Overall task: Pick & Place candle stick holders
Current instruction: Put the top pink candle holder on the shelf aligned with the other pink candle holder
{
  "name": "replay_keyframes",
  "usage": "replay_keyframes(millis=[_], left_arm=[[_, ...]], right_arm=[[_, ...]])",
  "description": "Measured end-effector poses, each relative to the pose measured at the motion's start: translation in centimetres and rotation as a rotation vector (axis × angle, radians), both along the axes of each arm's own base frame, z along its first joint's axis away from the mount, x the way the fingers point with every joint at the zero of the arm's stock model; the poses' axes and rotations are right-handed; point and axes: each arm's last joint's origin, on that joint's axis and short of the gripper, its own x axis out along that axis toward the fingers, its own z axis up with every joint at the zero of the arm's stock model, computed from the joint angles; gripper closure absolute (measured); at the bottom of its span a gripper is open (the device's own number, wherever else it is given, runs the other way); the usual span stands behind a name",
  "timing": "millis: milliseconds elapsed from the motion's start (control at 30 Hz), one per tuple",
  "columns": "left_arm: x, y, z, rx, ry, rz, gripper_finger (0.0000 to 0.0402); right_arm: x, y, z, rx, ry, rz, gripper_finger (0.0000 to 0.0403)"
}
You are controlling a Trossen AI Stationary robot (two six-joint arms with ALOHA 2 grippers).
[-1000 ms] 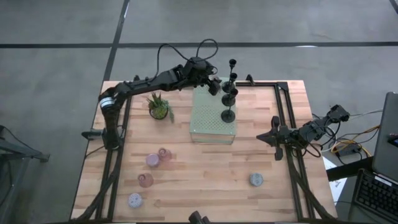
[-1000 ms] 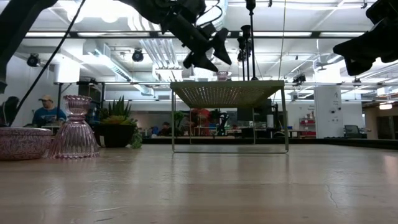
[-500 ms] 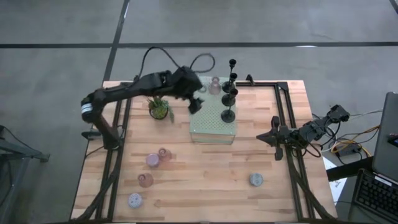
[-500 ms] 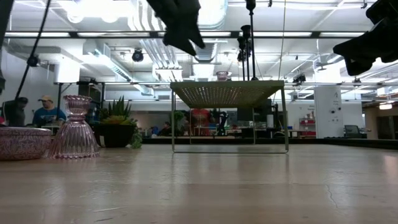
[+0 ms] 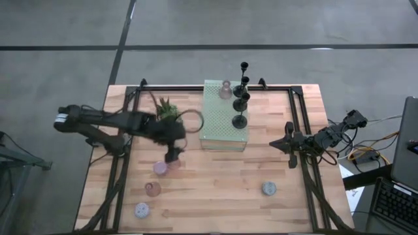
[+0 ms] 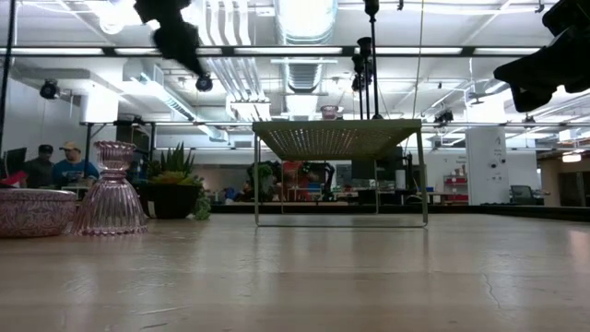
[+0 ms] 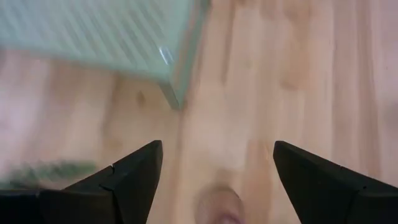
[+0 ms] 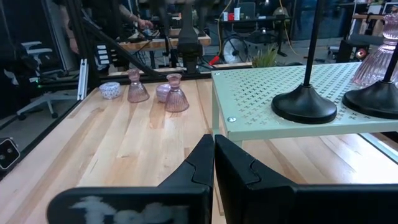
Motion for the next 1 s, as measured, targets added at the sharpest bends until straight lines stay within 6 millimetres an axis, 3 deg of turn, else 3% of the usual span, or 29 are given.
replay_keyframes(millis=[200,367,767,1000], left_arm=[[-2.8,-2.3,-3.7,-0.085,0.078,0.037,0.0092],[-3.7,-3.4,-5.8,-0.092,0.124,0.059,0.0092],[-3.5,-4.4,-9.4,-0.05,0.209,0.075,0.0097],[-3.0,-4.5,-10.0,-0.05,0.217,0.083,0.0102]], right_arm=[[0.0,0.0,0.0,-0.001,0.0,0.0,0.0394],[0.0,0.0,0.0,-0.001,0.0,0.0,0.0394],[0.0,0.0,0.0,-0.001,0.0,0.0,0.0394],[0.0,0.0,0.0,-0.001,0.0,0.0,0.0394]])
